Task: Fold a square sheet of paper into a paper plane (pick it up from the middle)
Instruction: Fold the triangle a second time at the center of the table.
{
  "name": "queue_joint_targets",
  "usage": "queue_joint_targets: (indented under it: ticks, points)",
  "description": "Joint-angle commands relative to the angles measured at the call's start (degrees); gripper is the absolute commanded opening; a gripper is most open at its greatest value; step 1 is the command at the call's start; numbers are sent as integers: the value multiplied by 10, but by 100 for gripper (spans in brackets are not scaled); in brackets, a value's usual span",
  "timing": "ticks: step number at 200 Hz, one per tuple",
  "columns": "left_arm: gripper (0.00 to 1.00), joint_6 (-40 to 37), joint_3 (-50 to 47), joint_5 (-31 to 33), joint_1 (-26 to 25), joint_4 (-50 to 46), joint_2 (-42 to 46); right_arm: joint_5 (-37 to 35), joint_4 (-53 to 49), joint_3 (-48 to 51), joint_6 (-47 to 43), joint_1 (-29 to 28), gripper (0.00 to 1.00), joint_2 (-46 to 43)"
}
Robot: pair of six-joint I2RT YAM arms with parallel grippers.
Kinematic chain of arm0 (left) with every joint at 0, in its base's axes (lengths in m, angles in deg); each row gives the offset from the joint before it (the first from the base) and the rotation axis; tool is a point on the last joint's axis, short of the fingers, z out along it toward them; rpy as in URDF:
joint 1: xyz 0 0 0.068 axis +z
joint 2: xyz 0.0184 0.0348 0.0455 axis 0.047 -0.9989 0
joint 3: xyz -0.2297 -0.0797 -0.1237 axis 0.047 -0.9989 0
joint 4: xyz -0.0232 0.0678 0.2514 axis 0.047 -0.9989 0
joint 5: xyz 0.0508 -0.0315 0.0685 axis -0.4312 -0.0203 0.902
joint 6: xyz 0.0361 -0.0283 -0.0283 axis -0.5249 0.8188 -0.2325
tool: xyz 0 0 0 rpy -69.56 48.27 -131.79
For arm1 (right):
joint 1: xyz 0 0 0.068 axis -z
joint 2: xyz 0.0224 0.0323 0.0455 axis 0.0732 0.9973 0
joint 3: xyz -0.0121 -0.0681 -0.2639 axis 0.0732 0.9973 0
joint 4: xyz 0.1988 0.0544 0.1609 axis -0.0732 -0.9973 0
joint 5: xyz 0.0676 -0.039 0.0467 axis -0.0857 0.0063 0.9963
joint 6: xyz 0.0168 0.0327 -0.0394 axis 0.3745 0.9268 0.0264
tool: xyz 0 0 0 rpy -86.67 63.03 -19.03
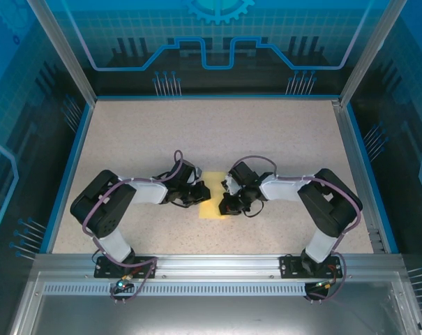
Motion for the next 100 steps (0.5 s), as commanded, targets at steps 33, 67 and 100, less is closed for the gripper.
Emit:
queue_joint_targets:
  ticks: [33,67,100]
  points:
    - [9,-9,0,26,0,-24,-28,2,-16,-70,7,-11,7,25]
    - [9,-9,-1,25,1,-24,-27,9,-8,-94,5,-13,8,62]
    - [9,-9,-3,25,0,-24,-26,4,-4,-87,6,-11,9,105]
